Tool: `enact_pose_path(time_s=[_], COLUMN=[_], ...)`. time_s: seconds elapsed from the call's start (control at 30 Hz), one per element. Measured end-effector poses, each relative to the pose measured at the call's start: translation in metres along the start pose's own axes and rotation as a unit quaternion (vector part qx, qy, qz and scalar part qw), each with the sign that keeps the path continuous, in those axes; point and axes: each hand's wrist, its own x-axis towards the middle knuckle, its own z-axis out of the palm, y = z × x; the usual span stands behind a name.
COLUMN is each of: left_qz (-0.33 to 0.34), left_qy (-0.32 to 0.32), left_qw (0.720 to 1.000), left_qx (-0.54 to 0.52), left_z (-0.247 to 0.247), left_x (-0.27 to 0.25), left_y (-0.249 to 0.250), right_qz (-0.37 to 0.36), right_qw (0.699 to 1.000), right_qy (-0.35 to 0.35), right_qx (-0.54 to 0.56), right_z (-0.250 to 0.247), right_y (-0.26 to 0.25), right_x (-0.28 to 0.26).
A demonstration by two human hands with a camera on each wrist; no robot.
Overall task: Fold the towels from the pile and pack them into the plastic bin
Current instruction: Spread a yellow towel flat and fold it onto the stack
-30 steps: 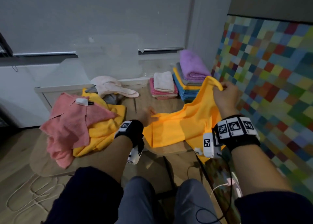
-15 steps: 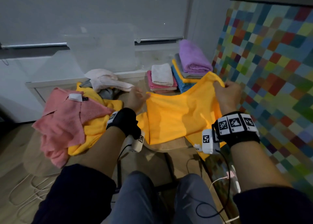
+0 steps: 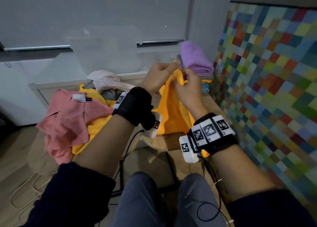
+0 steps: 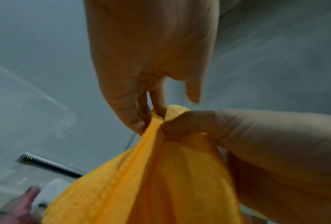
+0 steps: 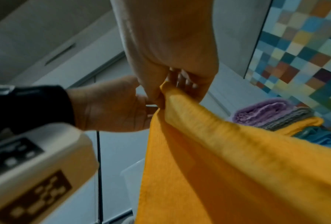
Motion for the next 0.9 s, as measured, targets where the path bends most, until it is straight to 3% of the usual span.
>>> enact_pose_path(time_s=[0.1,0.17,0.3,0.4,0.47,0.57,0.7,0.9], left_qz=[0.079,0.076,0.107,0.147,0.167,0.173,0.134,0.049], left_qy=[0.027,0.041,-0.02,-0.04,-0.013,0.035,-0.005,-0.065], left_qw=[0.996,0.996,0.994,0.986,0.982,0.978,0.985,0.991], left_qx=[0.043,0.024,-0.023,-0.062,-0.09,-0.112,-0.104,0.102], left_z=[-0.009,-0.018,-0.03,-0.033,-0.035,-0.037,-0.034,-0.017], left_x=[0.0,0.001,-0.004,-0.008,-0.01,-0.013,-0.026,-0.043], left_y=[-0.002,-0.004,-0.003,0.005,0.011,0.016,0.01,-0.043], right_qz=[-0.027,-0.017,0.01,0.059,0.064,0.037,-0.008,-0.058], right_qw=[0.998,0.994,0.994,0.979,0.965,0.971,0.983,0.991], right_qy=[-0.052,-0.096,-0.05,-0.176,-0.228,-0.197,-0.147,-0.048], right_qx=[0.016,0.044,0.092,0.083,0.112,0.133,0.11,0.114], right_z=[0.005,0.002,-0.008,-0.015,-0.018,-0.02,-0.022,-0.025], right_y=[-0.004,-0.007,-0.008,-0.014,-0.022,-0.039,-0.049,-0.059], right_x=[-0.004,-0.002,0.011,0.026,0.034,0.042,0.056,0.066])
